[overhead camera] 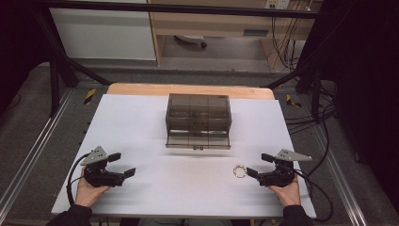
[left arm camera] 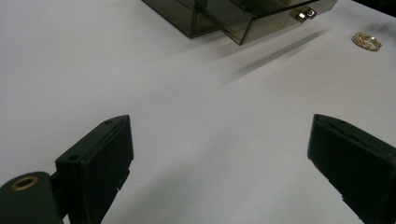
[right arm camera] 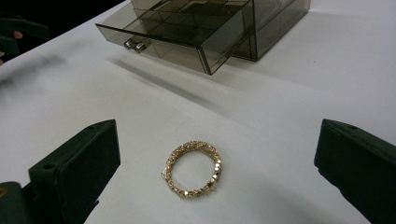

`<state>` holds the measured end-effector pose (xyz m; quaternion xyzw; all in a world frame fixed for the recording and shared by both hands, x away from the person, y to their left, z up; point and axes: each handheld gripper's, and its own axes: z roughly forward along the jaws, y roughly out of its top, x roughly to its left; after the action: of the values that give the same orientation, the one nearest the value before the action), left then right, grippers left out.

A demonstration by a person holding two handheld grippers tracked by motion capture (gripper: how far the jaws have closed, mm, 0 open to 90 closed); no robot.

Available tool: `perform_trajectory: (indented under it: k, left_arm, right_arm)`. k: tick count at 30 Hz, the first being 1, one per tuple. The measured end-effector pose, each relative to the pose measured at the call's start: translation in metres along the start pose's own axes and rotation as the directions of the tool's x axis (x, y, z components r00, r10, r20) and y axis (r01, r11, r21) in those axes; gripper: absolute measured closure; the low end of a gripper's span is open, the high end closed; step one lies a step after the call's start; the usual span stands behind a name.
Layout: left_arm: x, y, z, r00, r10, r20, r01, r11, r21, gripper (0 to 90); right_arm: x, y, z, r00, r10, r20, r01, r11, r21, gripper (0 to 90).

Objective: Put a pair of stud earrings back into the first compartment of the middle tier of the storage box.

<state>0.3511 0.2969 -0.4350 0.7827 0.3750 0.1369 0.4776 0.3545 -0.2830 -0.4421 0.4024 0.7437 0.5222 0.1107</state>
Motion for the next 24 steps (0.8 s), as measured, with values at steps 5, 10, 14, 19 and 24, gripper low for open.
perform_trajectory:
  k: [5, 10, 14, 19, 24]
  left_arm:
    - [0.0004, -0.0001, -0.0003, 1.0000, -0.002, 0.000, 0.002, 1.0000, -0.003, 7.0]
    - [0.0010, -0.0002, -0.0004, 1.0000, -0.005, -0.002, 0.005, 1.0000, -0.002, 7.0]
    - [0.0015, -0.0001, 0.0000, 1.0000, -0.007, -0.001, 0.007, 1.0000, 0.001, 7.0]
    - [0.0022, -0.0006, 0.0013, 1.0000, -0.006, -0.002, 0.006, 0.9999, 0.010, 7.0]
    - [0.0023, -0.0002, 0.0013, 1.0000, -0.005, -0.006, 0.005, 0.9999, 0.010, 7.0]
  right_arm:
    - [0.0003, 0.0001, -0.0003, 1.0000, 0.001, 0.001, -0.001, 1.000, -0.002, 0.9]
    - [0.0005, 0.0006, -0.0004, 1.0000, 0.004, 0.003, -0.004, 1.000, -0.004, 1.1]
    - [0.0015, 0.0017, -0.0001, 0.9999, -0.001, 0.013, 0.001, 1.000, -0.001, 1.4]
    - [0.0027, 0.0035, 0.0029, 0.9997, -0.010, 0.023, 0.010, 1.000, 0.014, 2.9]
    - [0.0045, 0.0056, 0.0086, 0.9987, -0.034, 0.037, 0.032, 0.998, 0.049, 5.2]
